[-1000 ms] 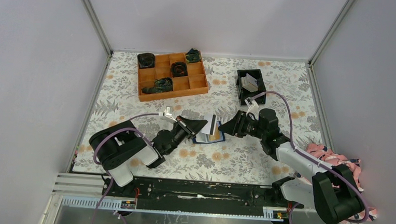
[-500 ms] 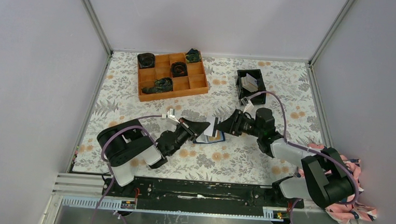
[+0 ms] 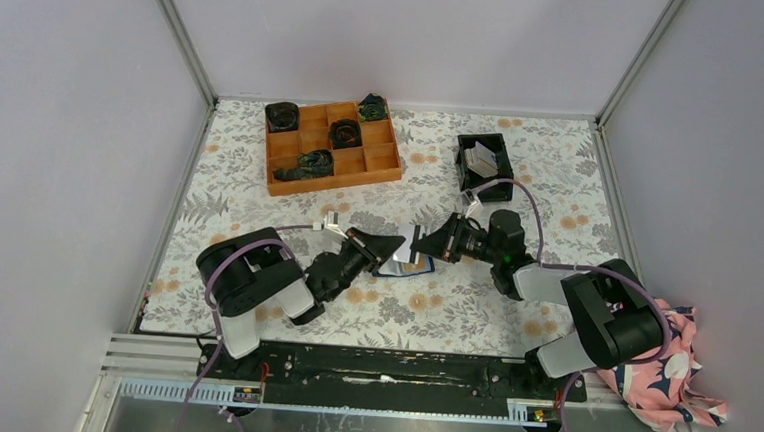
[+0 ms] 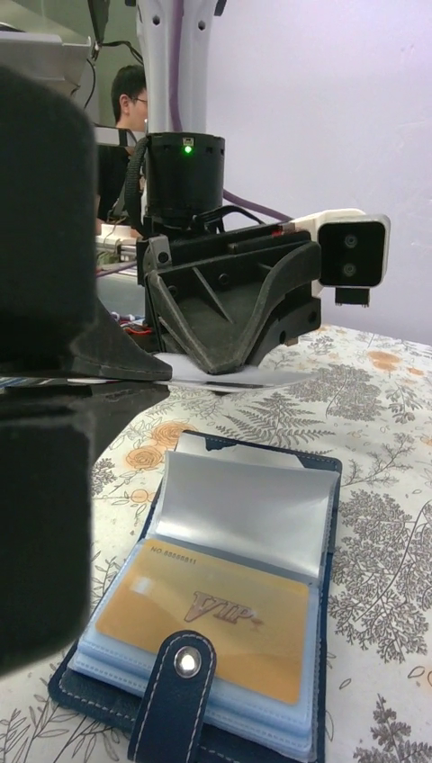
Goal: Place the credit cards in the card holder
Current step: Pick up the credit card from the storage box.
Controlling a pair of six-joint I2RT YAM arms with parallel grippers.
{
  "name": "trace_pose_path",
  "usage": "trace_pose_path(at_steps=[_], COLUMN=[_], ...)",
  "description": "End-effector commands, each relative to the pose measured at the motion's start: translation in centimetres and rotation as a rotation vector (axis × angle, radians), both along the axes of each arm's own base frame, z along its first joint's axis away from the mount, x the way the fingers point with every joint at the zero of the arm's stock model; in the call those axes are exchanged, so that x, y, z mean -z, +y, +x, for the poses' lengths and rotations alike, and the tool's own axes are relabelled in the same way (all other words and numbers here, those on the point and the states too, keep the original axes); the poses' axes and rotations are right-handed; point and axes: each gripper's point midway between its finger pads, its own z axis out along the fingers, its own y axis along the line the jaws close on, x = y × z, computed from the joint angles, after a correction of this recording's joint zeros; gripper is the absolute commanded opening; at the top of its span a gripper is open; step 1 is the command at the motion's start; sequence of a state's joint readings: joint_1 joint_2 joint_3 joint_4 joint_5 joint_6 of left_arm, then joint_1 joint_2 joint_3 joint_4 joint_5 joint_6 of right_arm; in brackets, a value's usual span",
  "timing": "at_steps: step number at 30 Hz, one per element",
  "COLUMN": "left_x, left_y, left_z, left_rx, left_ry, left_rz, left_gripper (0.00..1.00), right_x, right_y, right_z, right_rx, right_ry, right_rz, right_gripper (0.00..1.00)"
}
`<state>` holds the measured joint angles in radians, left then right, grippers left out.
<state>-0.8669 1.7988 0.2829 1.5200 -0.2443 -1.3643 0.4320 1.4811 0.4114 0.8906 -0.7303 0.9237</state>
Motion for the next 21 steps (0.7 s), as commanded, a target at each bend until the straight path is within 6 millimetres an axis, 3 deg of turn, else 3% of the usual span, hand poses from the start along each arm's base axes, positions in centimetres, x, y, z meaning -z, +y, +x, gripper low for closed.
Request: trace_pose_path(at_steps=[1,4,6,11,21], left_x=[-2.1,-1.5,-1.1,0.3,3.3], left_y=[-0.6,0.3,0.9,1.5,0.3], left_z=[-0.3,-0.4,-0.4,-0.3,0.4], left_rx=[0.024,-0.004,-0.018,-0.026,0.017], left_ry=[-0.056,-0.051,-0.047,-0.025,0.033], left_rz=[-0.063,-0.035,-0.017,0.039,0.233], left_gripper=[0.21,0.35,0.38,0.4,0.4], right_x=[-1.7,-1.1,-0.5,0.9,2.7], right_y=[0.9,0.8,0.4,-1.4,-4.1], right_z=[-0.7,-0.6,-0.2,1.0,2.0], right_rx=[-0.069,-0.072,-0.053,0.008,0.032], right_ry=[-0.059,-0.056,-0.06,-0.063,-0.008], right_rz=[0.059,0.01,-0.058,-0.262,-0.559], right_gripper=[0.0,0.0,0.0,0.0,0.0])
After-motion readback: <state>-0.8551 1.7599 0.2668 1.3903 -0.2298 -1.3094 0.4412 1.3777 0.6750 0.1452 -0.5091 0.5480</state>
